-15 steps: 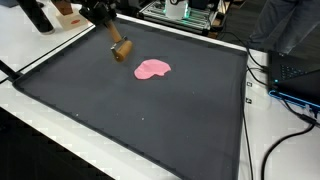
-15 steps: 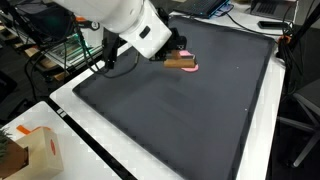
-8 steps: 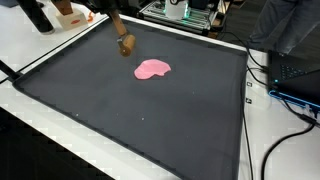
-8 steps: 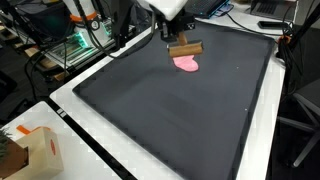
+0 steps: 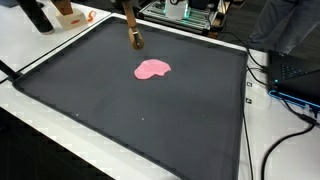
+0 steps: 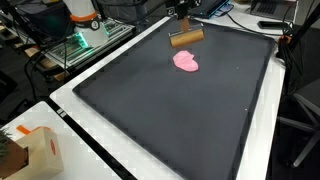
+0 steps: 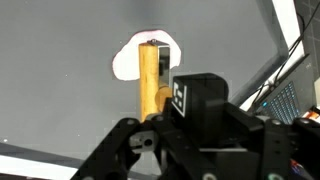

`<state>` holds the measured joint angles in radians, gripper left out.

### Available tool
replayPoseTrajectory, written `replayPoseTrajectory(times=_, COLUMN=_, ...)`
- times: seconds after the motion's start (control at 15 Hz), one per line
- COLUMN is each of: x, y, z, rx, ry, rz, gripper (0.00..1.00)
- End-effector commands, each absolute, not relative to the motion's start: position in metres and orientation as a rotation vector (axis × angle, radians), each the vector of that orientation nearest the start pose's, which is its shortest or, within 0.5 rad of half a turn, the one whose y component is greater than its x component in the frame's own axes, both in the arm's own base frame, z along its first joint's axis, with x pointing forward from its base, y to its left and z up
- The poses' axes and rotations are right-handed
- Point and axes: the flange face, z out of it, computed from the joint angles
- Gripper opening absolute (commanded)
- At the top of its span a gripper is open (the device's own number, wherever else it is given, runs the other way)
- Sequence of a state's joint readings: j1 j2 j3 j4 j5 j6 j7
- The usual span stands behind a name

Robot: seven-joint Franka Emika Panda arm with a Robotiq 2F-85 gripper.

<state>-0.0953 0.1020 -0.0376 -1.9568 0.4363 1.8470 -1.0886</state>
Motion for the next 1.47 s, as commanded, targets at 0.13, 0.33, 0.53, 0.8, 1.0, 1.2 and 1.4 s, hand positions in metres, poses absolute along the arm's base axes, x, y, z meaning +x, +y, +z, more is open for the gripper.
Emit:
replayPoseTrajectory(times=0.13, x=0.542, y=0.012, z=0.43, rx=-2.582, ry=-1.234, rz=-0.012, gripper=0.25)
replayPoseTrajectory(times=0.33, x=0.537, y=0.041, z=0.428, rx=-2.609, ry=-1.339, rz=0.045, gripper=0.25)
replayPoseTrajectory(times=0.53, x=0.531, y=0.067, z=0.423, rx=-2.624, ry=-1.438, rz=0.105, gripper=0.25)
replayPoseTrajectory(times=0.8, x=0.538, y=0.08, z=0.415, rx=-2.601, ry=-1.481, rz=0.135, gripper=0.5)
replayPoseTrajectory(times=1.0, x=0.537, y=0.084, z=0.414, rx=-2.601, ry=-1.498, rz=0.143, gripper=0.5)
replayPoseTrajectory(times=1.2, x=0.536, y=0.084, z=0.413, rx=-2.602, ry=-1.497, rz=0.143, gripper=0.5)
replayPoseTrajectory(times=1.4, x=0.537, y=0.092, z=0.413, rx=-2.659, ry=-1.494, rz=0.167, gripper=0.25)
